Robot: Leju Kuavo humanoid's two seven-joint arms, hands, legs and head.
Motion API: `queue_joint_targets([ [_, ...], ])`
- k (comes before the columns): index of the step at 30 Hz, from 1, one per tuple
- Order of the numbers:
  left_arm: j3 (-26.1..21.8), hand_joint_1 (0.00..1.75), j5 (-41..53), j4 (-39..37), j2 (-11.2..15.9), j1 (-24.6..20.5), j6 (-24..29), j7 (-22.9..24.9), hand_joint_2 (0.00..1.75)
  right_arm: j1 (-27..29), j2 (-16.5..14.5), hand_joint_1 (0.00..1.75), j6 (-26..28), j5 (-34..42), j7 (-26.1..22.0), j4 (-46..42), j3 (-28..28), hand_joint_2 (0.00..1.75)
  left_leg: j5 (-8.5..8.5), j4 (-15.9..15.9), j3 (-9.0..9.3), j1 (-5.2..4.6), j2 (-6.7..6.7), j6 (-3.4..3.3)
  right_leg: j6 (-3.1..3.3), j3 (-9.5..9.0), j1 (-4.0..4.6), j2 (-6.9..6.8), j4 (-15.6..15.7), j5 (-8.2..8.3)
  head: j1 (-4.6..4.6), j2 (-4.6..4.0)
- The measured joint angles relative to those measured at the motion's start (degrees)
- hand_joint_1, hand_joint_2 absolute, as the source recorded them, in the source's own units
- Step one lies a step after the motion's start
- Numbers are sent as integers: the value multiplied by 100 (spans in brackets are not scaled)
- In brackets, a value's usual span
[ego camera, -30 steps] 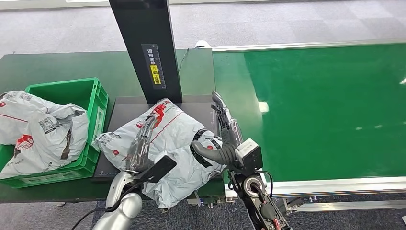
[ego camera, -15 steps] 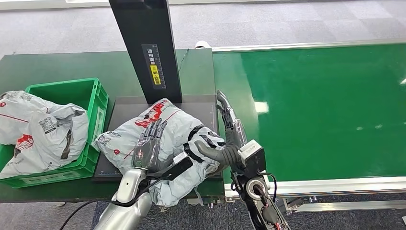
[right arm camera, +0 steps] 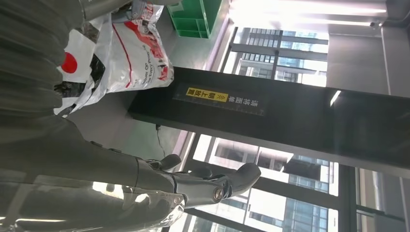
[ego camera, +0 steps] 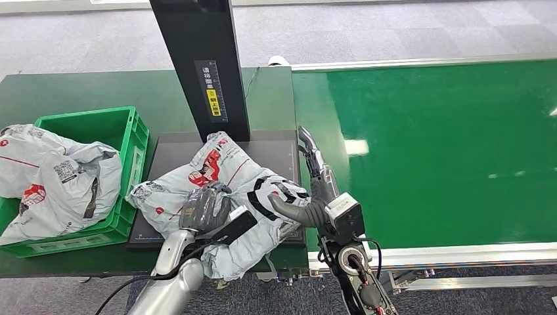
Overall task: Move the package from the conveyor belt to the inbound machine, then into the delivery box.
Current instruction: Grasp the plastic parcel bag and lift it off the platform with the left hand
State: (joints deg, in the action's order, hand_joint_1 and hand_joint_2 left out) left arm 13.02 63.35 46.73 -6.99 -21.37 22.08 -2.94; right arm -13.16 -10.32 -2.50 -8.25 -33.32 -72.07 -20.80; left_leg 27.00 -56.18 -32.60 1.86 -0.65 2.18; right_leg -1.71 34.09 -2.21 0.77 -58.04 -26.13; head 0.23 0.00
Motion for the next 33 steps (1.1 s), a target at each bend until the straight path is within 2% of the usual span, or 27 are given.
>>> queue_joint_targets([
  [11, -73, 175, -170, 4, 0, 1, 58, -117, 175, 50, 1, 0, 5, -13, -1, -3, 52, 175, 0, 0, 0, 0, 0, 0, 0, 0, 0, 0, 0, 0, 1, 0],
  [13, -74, 175, -137, 4, 2, 8, 210, -100, 175, 50, 1, 0, 5, -23, -1, -4, 54, 175, 0, 0, 0, 0, -1, 0, 0, 1, 0, 0, 0, 0, 0, 0],
  [16, -77, 175, -129, 65, 9, 59, 768, -227, 175, 52, 1, 0, 7, -45, -1, -22, 58, 175, 0, 0, -2, 0, -2, 0, 0, 4, 0, 0, 0, 0, -1, 0],
  [20, -100, 175, -465, 556, 33, 263, 1555, -1104, 175, 50, 0, 0, 9, -56, 0, -43, 61, 175, 0, 0, -8, 0, 0, 0, 0, 8, 0, 0, -1, 0, 0, 0],
  [23, -327, 175, -526, 1297, -56, 531, 1753, -2228, 175, 43, -2, 0, 32, -38, -2, -44, 61, 175, 1, 0, -12, 0, -1, 0, -1, 11, 0, 0, 0, -1, 1, 0],
  [26, -775, 175, -518, 2091, -295, 765, 1787, -3270, 175, 28, -9, 0, 90, 24, -20, -40, 60, 175, 1, 0, -15, -1, -1, -1, -1, 13, 0, 0, 0, -1, 2, 0],
  [28, -1020, 175, -587, 2667, -421, 879, 1791, -3532, 175, 16, -13, 0, 127, 58, -40, -31, 59, 175, 1, 0, -15, 0, -1, 0, -1, 14, 0, 0, 0, -1, 1, 0],
  [33, -1364, 175, -515, 4047, -515, 1027, 1793, -3555, 175, 12, -12, 0, 213, 133, -91, 18, 54, 175, 1, 1, -14, 2, 1, 0, 0, 12, 2, 0, -1, -1, 0, 0],
])
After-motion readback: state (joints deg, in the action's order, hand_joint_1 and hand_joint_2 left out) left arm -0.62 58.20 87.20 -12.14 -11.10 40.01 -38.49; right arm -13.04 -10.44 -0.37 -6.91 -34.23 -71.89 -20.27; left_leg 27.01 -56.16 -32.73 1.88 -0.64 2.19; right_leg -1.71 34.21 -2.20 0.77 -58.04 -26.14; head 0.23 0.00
